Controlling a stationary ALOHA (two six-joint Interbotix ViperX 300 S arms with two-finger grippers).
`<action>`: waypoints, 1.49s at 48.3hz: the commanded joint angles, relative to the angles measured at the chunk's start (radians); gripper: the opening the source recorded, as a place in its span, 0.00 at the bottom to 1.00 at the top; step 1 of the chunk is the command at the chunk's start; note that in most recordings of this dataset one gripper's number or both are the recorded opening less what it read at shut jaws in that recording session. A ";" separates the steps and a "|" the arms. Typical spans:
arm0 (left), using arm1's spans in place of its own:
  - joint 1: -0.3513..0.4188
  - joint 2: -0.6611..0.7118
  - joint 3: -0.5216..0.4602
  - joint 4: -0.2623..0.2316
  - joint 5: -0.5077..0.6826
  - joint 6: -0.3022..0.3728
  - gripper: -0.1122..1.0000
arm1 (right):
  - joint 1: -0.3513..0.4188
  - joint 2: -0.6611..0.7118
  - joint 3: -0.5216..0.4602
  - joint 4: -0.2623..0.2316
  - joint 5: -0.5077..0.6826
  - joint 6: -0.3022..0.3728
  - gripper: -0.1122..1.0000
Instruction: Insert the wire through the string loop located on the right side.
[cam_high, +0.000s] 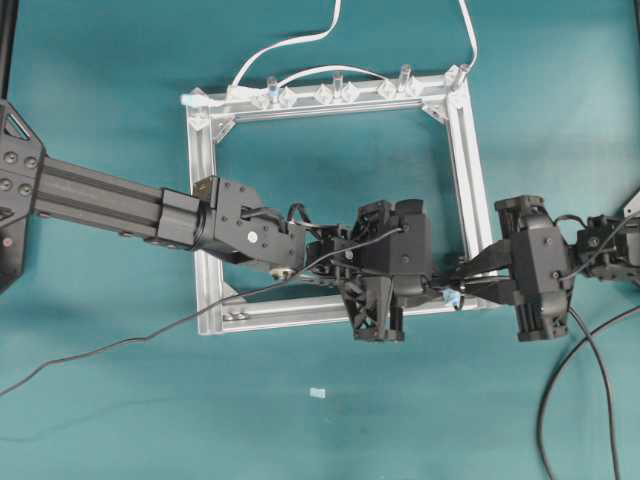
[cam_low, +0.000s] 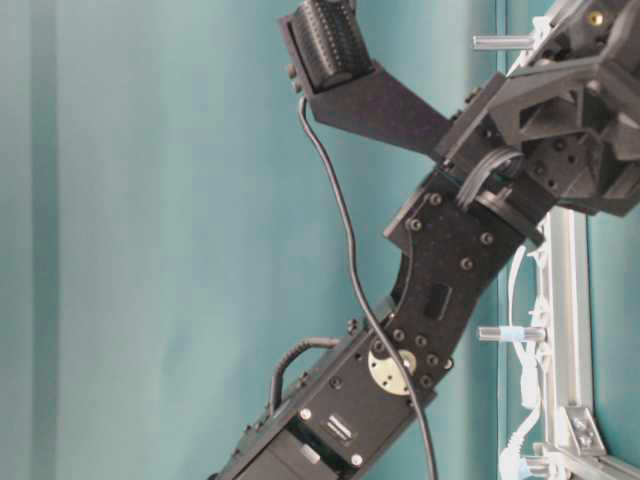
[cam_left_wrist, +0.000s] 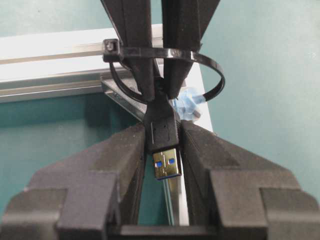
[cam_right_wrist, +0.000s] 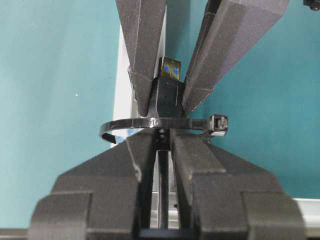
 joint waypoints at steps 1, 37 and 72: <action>-0.008 -0.034 -0.020 0.003 -0.003 0.000 0.29 | -0.003 -0.008 -0.006 -0.002 0.008 -0.002 0.23; -0.009 -0.049 -0.017 0.003 0.008 0.002 0.29 | -0.003 -0.008 0.008 -0.002 0.009 0.014 0.92; -0.009 -0.227 0.164 0.003 0.089 0.002 0.29 | -0.003 -0.008 0.008 -0.002 0.008 0.014 0.92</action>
